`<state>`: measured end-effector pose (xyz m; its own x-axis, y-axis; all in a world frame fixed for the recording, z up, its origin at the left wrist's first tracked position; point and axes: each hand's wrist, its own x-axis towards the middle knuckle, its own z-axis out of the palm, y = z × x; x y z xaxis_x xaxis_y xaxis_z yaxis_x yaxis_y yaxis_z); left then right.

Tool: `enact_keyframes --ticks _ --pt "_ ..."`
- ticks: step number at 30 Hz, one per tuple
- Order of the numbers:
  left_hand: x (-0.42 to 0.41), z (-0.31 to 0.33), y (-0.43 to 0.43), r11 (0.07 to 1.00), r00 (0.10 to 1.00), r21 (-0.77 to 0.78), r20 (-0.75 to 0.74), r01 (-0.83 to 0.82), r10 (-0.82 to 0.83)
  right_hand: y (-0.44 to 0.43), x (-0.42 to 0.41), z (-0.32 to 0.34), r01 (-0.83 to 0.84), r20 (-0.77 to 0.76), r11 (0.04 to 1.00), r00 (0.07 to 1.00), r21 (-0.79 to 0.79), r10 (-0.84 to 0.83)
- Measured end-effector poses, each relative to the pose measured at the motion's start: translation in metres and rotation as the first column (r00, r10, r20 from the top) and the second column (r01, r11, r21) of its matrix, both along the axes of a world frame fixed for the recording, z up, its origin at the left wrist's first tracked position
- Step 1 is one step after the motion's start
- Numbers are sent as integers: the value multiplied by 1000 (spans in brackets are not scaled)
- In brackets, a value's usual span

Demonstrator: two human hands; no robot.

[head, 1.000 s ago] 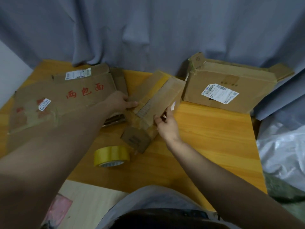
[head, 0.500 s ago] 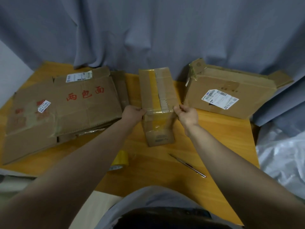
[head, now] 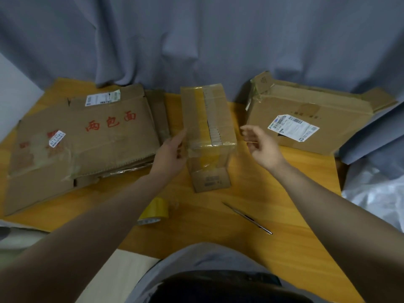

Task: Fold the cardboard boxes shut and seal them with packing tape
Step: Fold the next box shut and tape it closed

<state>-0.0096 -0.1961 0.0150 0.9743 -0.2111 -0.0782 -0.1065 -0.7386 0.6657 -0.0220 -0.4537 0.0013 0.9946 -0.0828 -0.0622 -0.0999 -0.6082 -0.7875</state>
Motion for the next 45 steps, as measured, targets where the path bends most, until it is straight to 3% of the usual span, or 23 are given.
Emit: enact_keyframes --ticks 2,5,13,17,20,26,29,32,35,37,40,43,45 --pt "1 -5 2 995 988 26 123 91 -94 0 1 2 -164 21 977 985 -138 169" --pt "4 -10 2 992 980 -10 158 127 -124 5 3 -3 -268 77 914 949 -305 304" --pt "1 -16 -1 996 975 0 205 87 -85 9 -1 -13 -245 256 876 893 -415 371" --pt "1 -22 3 989 957 -12 256 145 -138 7 2 -17 -270 161 854 914 -444 373" --pt "3 -26 6 988 963 -28 232 150 -139 7 0 -21 -265 275 865 873 -426 403" --pt "3 -22 12 972 954 31 184 235 -236 12 -1 -14 -187 361 848 844 -496 397" --pt "5 -20 12 974 950 70 214 218 -228 12 2 -14 -98 423 783 796 -614 432" --pt "8 -15 4 988 966 117 225 104 -128 12 6 -13 -62 396 782 836 -620 380" --pt "14 -11 1 957 955 289 276 22 -105 12 7 -9 -18 377 775 867 -631 327" --pt "20 -8 0 929 923 356 313 104 -224 13 10 -3 -30 343 787 889 -616 302" --pt "34 -10 -5 842 840 442 289 309 -460 21 20 6 -190 161 768 921 -612 356" --pt "43 -14 -19 803 863 427 94 416 -497 29 30 2 -339 -8 744 912 -576 409" --pt "44 -19 -24 790 855 448 98 419 -509 35 29 -4 -364 -73 754 918 -547 390"
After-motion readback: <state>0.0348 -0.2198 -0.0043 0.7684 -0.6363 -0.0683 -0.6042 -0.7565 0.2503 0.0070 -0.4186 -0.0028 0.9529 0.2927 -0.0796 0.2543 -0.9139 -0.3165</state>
